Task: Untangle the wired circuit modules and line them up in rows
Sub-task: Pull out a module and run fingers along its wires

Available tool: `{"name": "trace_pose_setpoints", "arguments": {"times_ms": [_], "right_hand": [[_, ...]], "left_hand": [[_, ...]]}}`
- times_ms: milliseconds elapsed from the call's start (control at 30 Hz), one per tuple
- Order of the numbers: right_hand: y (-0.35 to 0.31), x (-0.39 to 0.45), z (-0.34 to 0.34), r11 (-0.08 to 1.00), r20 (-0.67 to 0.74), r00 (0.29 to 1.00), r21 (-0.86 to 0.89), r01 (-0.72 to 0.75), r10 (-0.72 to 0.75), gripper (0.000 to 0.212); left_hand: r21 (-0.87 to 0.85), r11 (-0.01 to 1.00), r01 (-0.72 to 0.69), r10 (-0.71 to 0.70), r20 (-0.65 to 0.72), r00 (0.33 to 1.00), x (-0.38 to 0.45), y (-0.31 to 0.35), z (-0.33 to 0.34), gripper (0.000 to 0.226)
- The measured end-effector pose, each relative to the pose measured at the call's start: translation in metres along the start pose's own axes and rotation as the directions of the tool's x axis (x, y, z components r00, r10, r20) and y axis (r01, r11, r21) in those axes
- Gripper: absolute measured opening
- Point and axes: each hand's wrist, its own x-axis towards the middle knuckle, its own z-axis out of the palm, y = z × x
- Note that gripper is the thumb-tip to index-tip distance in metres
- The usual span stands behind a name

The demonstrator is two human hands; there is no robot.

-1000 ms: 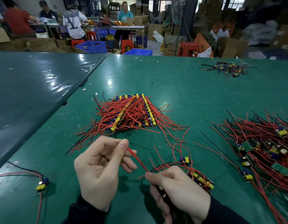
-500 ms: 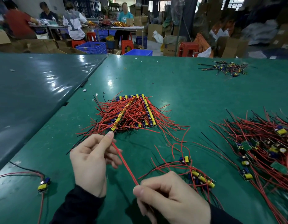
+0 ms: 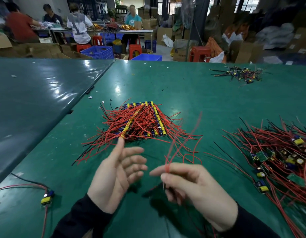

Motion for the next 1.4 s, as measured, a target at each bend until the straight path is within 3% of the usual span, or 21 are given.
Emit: {"name": "trace_pose_setpoints", "arguments": {"times_ms": [100,200,300,367,500,633,767,833,1167,1400], "right_hand": [[0.006,0.003,-0.005,0.997,-0.229,0.973,0.075,0.029,-0.011,0.028],[0.007,0.004,-0.006,0.997,-0.318,0.945,-0.055,0.058,-0.073,0.030],[0.010,0.003,-0.005,0.981,-0.333,0.938,-0.189,0.037,-0.099,0.028],[0.011,0.003,-0.004,0.987,-0.326,0.943,-0.161,0.021,-0.074,0.028],[0.006,0.005,-0.003,0.997,-0.294,0.955,-0.064,0.032,-0.049,0.022],[0.005,0.005,-0.005,0.995,-0.357,0.934,-0.097,-0.007,-0.028,0.031],[0.006,0.006,-0.005,0.998,-0.368,0.928,0.034,-0.048,0.058,0.033],[0.006,0.006,-0.005,0.992,-0.350,0.931,0.100,-0.073,0.103,0.031],[0.004,0.006,-0.007,0.958,-0.302,0.933,0.260,-0.119,0.197,0.031],[0.001,0.005,-0.008,0.935,-0.191,0.969,0.343,-0.087,0.160,0.029]], "left_hand": [[0.204,0.971,0.124,-0.166,0.205,0.965,-0.006,-0.010,0.007,0.052],[0.333,0.940,0.072,-0.194,0.349,0.917,-0.014,-0.018,0.010,0.043],[0.369,0.926,0.083,-0.225,0.360,0.905,-0.018,-0.023,0.012,0.014],[0.352,0.927,0.133,-0.264,0.357,0.896,-0.018,-0.023,0.012,0.004],[0.340,0.928,0.155,-0.284,0.371,0.884,-0.017,-0.021,0.009,0.012],[0.403,0.914,0.056,-0.209,0.345,0.915,-0.017,-0.022,0.010,0.020],[0.463,0.884,-0.058,-0.133,0.369,0.920,-0.017,-0.022,0.010,0.015],[0.482,0.870,-0.105,-0.092,0.367,0.925,-0.017,-0.021,0.010,0.006],[0.499,0.809,-0.310,0.139,0.350,0.926,-0.011,-0.017,0.005,0.008],[0.482,0.755,-0.445,0.299,0.350,0.888,-0.008,-0.013,0.003,0.012]]}}
